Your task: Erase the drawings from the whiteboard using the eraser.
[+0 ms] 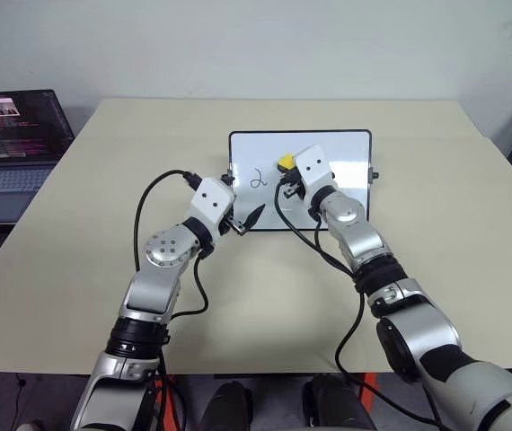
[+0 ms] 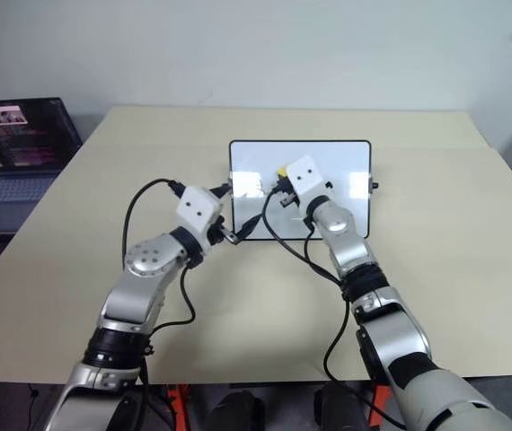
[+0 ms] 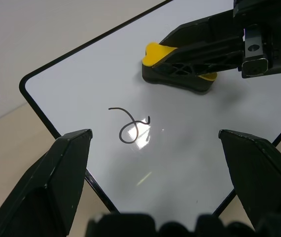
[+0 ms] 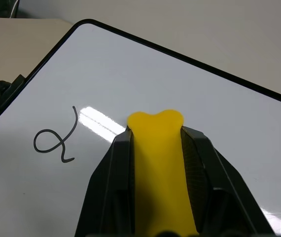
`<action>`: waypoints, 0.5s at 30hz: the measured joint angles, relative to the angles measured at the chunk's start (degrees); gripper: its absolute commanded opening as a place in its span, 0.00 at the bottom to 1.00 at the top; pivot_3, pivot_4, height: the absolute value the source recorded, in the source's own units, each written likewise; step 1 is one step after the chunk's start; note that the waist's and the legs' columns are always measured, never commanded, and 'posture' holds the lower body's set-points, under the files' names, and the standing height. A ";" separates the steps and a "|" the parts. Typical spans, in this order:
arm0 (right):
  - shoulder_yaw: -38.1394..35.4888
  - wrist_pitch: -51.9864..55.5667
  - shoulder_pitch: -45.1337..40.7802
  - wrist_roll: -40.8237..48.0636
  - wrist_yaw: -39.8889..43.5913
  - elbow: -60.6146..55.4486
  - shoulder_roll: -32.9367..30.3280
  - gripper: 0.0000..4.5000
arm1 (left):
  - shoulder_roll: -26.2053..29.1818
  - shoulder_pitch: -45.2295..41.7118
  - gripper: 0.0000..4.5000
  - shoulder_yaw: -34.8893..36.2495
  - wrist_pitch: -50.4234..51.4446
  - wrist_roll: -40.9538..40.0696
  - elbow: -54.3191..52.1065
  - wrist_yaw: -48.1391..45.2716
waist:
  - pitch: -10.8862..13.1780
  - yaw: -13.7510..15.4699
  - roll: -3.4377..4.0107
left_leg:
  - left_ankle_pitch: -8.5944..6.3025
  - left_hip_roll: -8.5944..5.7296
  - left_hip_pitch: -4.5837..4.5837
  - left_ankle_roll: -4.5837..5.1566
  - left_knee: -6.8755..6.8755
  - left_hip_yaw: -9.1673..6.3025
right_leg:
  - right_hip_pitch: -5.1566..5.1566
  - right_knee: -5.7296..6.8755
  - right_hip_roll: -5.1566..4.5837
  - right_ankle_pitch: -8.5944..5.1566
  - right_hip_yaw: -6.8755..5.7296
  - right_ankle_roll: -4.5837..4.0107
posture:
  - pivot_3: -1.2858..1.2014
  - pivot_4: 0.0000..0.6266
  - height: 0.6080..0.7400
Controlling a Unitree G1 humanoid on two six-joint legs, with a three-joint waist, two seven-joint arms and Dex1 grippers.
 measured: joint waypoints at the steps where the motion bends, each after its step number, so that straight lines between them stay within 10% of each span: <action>1: 0.00 0.00 0.01 0.00 0.00 -0.01 -0.08 0.24 | 0.00 -0.01 1.00 0.00 0.00 0.00 0.00 0.00 | 0.00 0.00 0.00 | 0.00 0.00 0.01 0.00 0.00 0.00 | 0.00 0.02 0.00 0.00 0.00 0.00 | 0.52 0.24 1.00; 15: 2.17 7.64 17.10 -0.54 3.47 -21.18 -4.40 0.24 | -0.34 -0.24 1.00 0.04 -0.03 -0.02 0.32 -0.02 | -0.02 -0.01 -0.03 | 0.00 0.00 0.02 0.00 -0.01 0.03 | 0.02 -0.02 0.01 0.00 0.05 0.00 | 0.52 0.24 1.00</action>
